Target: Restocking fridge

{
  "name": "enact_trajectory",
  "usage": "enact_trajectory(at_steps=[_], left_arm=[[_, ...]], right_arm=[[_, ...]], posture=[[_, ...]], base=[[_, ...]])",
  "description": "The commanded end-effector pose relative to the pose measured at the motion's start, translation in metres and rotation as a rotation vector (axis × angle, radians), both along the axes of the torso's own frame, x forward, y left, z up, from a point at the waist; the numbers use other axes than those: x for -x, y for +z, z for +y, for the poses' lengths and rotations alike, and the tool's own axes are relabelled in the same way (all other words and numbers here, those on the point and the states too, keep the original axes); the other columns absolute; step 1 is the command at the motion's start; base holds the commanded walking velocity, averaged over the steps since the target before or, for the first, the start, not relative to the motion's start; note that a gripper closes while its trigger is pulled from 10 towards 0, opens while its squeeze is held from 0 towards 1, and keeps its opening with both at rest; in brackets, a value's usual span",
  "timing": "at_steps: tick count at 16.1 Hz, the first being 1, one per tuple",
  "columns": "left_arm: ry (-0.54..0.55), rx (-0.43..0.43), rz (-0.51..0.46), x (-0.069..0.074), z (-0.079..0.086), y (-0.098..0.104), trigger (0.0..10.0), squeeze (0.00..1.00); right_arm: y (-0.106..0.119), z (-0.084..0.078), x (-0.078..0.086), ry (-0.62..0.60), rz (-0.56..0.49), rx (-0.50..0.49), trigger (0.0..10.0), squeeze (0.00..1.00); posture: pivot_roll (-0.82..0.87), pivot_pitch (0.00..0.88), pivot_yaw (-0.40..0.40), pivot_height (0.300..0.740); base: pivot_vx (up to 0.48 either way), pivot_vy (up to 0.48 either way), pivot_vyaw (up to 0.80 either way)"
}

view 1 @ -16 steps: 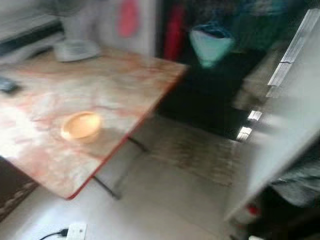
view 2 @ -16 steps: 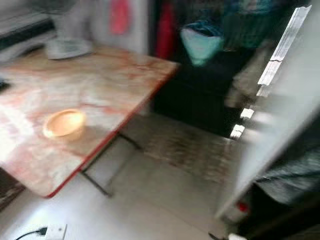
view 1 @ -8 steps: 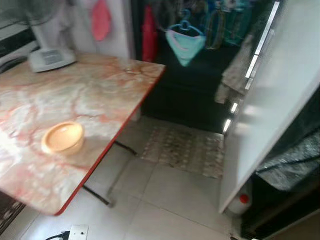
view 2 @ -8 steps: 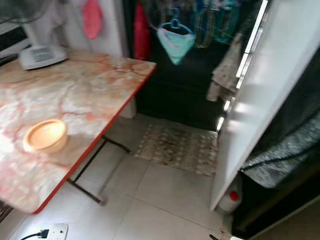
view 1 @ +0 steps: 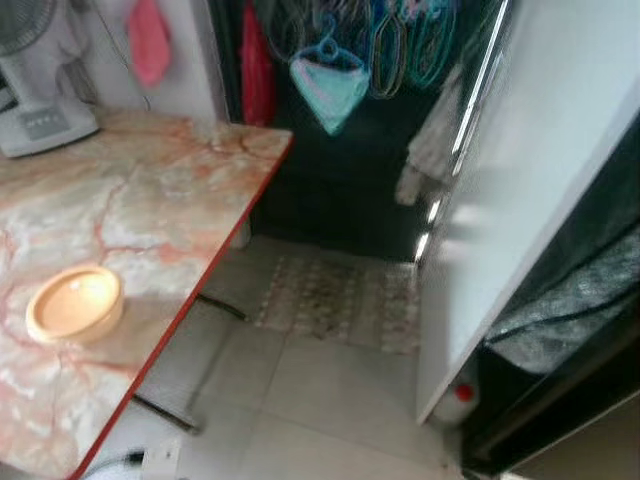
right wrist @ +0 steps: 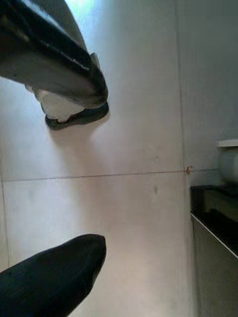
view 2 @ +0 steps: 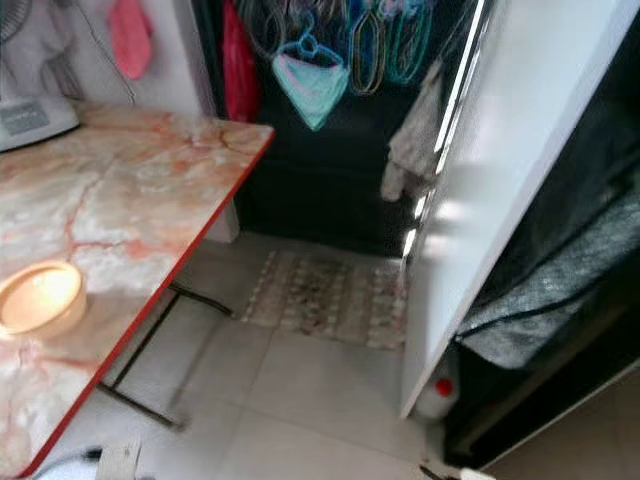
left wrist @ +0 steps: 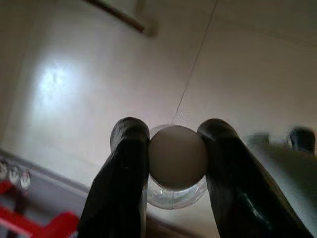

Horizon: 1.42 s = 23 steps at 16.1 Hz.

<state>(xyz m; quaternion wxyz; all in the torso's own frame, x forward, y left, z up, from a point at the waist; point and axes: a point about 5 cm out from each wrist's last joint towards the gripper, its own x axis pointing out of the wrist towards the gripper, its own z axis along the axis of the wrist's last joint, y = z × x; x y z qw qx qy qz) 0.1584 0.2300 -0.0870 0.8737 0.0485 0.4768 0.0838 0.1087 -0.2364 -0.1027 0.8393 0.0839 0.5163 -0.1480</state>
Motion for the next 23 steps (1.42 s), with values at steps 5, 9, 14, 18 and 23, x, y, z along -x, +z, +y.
enact_trajectory(at_steps=[5,9,14,18,23], left_arm=[[-0.021,-0.006,0.037,0.0081,0.0024,-0.003,10.0,0.0],[-0.039,0.001,0.028,0.0048,0.0005,-0.002,10.0,0.0],[-0.004,0.023,0.02,0.0052,-0.0029,-0.003,10.0,0.0],[-0.017,0.016,0.029,0.0073,-0.0031,-0.0038,10.0,0.0],[0.016,0.025,0.021,0.009,-0.0019,-0.0041,10.0,0.0]], right_arm=[[-0.0005,-0.0015,0.0029,0.112,0.042,0.047,10.0,0.0],[0.0002,-0.0016,0.0004,0.099,0.031,0.041,10.0,0.0],[0.0005,-0.0048,0.0025,-0.027,0.005,0.032,10.0,0.0],[-0.0007,-0.0051,0.0066,-0.076,0.01,0.016,10.0,0.0],[-0.0013,-0.0045,0.0083,-0.095,0.013,0.015,10.0,0.0]], posture=[[-0.06,0.0,0.058,0.74],[-0.08,0.0,0.058,0.74],[-0.08,0.0,0.04,0.74],[-0.07,0.0,0.032,0.74],[-0.08,0.0,0.03,0.74]], base=[[0.0,0.0,-0.16],[0.0,0.0,-0.2],[0.0,-0.235,-0.48],[0.0,-0.175,-0.2],[0.0,0.0,-0.8]])
